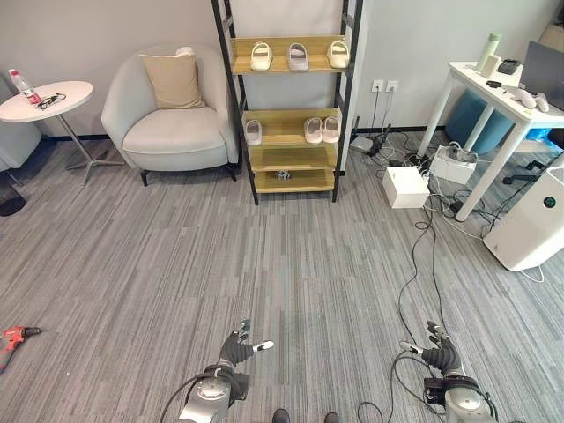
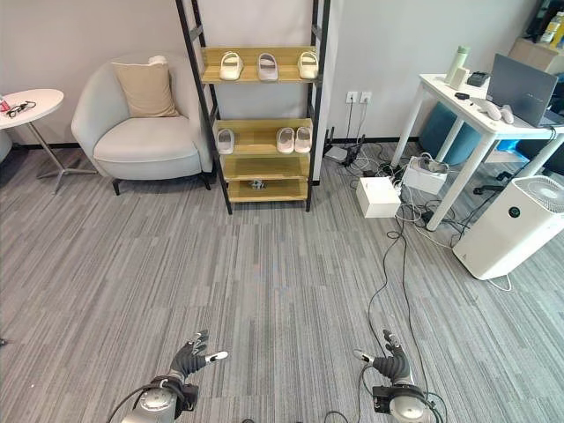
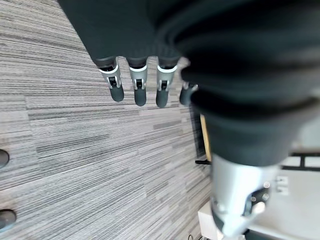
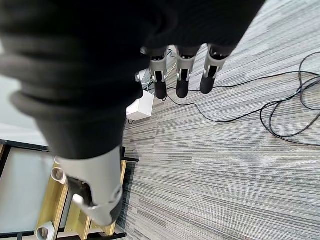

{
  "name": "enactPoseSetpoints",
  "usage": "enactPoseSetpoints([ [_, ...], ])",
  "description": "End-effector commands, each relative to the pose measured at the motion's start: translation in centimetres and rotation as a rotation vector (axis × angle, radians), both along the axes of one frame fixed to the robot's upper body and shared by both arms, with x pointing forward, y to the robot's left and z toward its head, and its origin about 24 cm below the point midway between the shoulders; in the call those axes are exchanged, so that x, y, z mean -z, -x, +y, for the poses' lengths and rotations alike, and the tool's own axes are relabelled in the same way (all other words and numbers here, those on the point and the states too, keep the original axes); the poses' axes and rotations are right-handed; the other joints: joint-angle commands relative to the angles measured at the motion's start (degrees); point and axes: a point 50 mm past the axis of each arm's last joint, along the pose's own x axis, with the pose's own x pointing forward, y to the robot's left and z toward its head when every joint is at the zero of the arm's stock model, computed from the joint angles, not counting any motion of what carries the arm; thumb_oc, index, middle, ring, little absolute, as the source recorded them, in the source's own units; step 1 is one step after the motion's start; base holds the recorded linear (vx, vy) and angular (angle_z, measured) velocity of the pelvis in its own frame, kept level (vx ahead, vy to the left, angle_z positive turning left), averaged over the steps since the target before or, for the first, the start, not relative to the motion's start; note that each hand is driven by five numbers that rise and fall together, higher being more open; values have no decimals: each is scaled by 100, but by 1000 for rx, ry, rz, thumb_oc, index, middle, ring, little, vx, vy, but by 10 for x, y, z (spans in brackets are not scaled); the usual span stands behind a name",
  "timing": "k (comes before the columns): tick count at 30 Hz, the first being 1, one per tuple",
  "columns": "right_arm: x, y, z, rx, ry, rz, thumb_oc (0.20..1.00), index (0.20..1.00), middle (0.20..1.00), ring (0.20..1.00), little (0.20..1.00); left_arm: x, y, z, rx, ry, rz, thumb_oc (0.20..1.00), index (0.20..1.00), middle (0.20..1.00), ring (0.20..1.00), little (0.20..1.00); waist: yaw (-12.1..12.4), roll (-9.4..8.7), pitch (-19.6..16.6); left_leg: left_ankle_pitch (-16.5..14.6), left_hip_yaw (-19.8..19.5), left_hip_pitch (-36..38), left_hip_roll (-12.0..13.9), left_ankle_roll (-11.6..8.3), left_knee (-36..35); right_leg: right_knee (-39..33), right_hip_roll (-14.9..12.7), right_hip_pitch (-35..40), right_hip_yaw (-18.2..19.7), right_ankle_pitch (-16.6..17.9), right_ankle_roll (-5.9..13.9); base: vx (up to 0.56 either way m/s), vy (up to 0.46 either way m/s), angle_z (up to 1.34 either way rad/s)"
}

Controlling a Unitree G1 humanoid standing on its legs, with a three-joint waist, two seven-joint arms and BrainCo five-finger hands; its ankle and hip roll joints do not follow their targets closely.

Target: Arrange the slippers neatly on the shoe rack.

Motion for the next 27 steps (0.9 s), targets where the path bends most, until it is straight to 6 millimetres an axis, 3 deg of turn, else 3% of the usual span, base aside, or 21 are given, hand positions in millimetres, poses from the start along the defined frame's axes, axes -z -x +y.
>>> enactPoseSetpoints([
  [1,-12,-18,12,-41,-57,-106,1000,1000,1000,1000,1000,-12,-18,1,-6,2,-83,1000,1000,1000,1000,1000,-38,-155,-201,-200,-32,-75,3,-102,-5,-29,-257,-171,326,-328,400,6,-8,-3],
  [27,-1,-8,20,-102,-21,-25,1000,1000,1000,1000,1000,-11,-14,2,-78,45,-80,1000,1000,1000,1000,1000,-110,-139,-185,-230,55,-51,24,-135,-5,-29,-277,-161,322,-338,406,0,0,0],
])
